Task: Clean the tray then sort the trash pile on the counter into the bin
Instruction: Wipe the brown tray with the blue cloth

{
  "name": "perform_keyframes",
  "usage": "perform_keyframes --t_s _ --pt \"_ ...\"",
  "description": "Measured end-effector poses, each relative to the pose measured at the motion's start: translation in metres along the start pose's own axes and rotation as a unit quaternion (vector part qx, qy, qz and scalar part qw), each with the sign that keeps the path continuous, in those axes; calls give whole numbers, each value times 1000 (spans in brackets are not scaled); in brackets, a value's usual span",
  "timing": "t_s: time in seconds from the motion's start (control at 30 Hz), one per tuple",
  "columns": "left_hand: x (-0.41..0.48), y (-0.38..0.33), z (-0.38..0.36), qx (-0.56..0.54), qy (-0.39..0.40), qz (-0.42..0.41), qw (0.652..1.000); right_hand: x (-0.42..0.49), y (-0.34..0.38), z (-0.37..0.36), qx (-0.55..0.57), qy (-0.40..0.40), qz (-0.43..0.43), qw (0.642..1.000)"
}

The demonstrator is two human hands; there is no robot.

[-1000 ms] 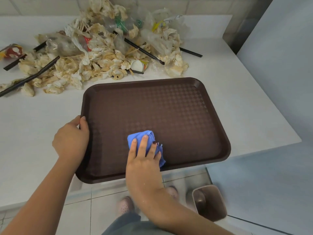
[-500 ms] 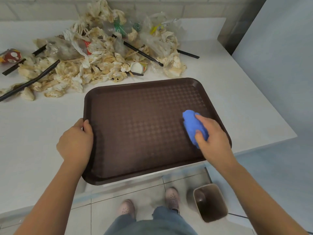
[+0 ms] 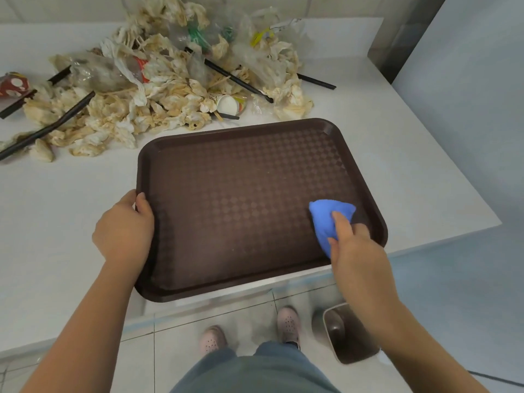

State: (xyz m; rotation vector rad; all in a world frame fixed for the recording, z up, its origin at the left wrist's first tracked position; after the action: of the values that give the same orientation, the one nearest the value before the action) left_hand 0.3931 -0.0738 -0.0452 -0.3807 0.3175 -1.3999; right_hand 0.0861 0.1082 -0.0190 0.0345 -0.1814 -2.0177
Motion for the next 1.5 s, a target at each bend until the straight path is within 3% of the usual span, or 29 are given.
perform_keyframes --t_s 0.23,0.37,0.43,0.5,0.6,0.7,0.77,0.93,1.27,1.37,1.5 --pt "1 3 -2 0 -1 1 1000 -24 139 -26 -23 26 145 989" --pt "3 6 -3 9 8 4 1000 -13 170 -18 118 83 184 972" --pt "3 7 -4 15 7 -4 1000 7 148 -10 241 133 136 952" --pt "3 7 -5 19 4 -12 1000 28 102 13 271 72 75 957" --pt "4 6 -5 23 5 -13 1000 60 19 32 178 10 -29 984" --pt "7 8 -6 33 10 -21 999 88 -25 11 88 56 -96 990" --pt "7 9 -7 42 20 -36 998 99 -20 -3 63 80 -89 991" --pt "9 8 -8 43 34 -63 996 132 47 -17 57 92 -32 994" --pt "11 8 -6 54 38 -66 996 174 217 -51 60 203 94 973" --pt "11 10 -4 26 23 -47 998 170 254 -52 45 234 201 950" --pt "9 14 -3 -36 5 5 999 134 265 -49 21 275 381 882"
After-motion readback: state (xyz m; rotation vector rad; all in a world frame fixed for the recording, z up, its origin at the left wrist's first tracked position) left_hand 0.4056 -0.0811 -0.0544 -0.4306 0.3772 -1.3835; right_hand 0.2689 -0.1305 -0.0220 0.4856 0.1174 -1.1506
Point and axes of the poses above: each hand's wrist, its own x-axis towards the middle knuckle, its own z-axis out of the back of the hand, y = z × x, the point moved 6 cm from there along x, towards the middle knuckle, and after that the axes turned 4 degrees about y, right-handed, at the moved point
